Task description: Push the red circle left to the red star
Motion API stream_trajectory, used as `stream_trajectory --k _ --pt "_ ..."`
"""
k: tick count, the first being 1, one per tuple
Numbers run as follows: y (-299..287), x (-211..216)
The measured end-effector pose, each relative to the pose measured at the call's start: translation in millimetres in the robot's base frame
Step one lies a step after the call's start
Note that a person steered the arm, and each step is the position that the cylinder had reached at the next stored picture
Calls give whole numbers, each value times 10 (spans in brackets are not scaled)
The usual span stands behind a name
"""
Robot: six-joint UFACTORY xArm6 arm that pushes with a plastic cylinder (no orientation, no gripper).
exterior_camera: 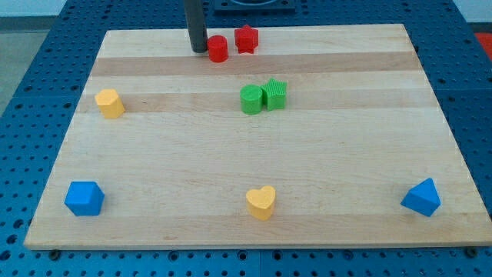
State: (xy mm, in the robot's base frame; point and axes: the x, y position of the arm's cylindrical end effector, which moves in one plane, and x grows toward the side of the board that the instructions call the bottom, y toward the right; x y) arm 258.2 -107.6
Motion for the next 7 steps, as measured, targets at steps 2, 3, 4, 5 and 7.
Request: stream_trajectory --k 2,3,4,5,7 --pt "31 389" --pt "153 349" --pt "253 203" --pt "350 107" --pt "363 107"
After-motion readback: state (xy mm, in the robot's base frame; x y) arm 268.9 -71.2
